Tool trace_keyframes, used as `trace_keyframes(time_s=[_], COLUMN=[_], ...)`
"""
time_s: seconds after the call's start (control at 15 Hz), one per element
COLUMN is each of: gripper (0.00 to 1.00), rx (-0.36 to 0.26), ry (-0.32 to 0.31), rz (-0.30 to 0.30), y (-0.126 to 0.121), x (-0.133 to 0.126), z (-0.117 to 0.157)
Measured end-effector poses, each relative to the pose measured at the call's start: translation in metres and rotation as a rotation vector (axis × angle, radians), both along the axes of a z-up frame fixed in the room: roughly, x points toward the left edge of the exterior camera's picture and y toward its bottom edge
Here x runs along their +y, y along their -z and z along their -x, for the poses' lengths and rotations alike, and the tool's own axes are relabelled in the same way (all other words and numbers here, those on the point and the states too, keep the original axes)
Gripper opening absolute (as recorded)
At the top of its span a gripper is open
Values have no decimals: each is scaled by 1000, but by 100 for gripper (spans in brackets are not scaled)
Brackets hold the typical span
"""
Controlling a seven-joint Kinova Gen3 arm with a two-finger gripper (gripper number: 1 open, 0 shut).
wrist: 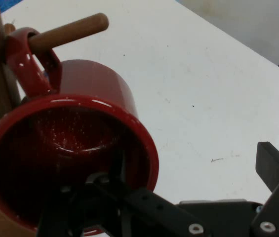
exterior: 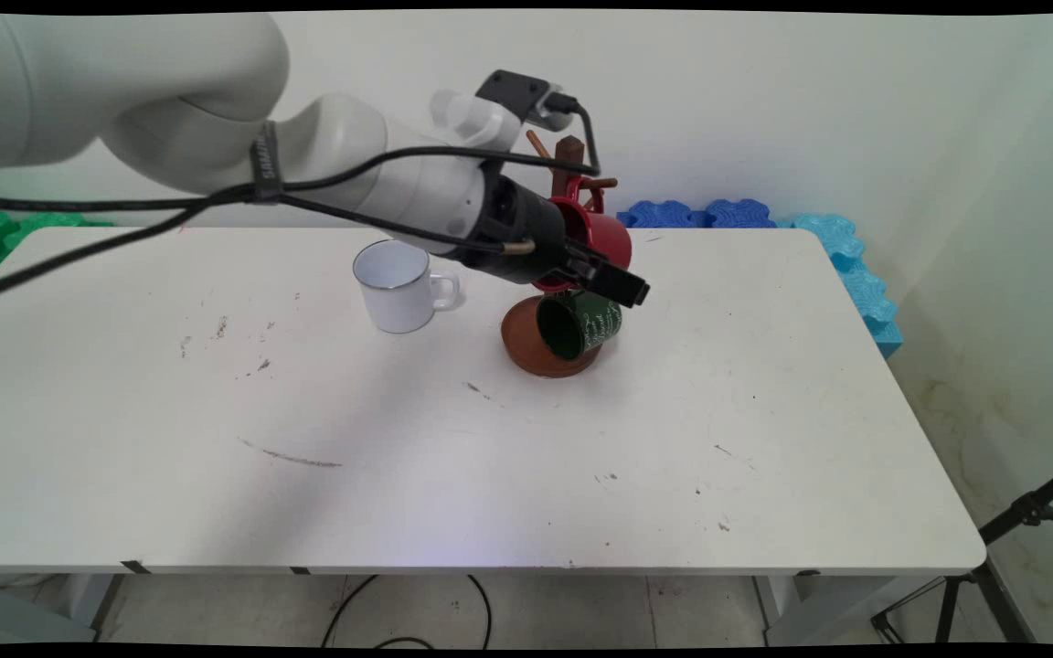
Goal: Pick up the red mug from the rack
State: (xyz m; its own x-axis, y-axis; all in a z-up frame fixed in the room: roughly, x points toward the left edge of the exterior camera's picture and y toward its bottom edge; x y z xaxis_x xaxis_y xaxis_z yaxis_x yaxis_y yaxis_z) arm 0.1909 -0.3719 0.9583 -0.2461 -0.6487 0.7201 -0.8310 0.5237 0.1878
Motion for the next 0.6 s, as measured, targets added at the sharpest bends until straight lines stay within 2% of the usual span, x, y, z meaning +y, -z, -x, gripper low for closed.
trace_keyframes(time_s=[0.6], gripper=[100], rx=[-31], ry=[-35], rz=[18], y=[17], x=[-20], z=[18])
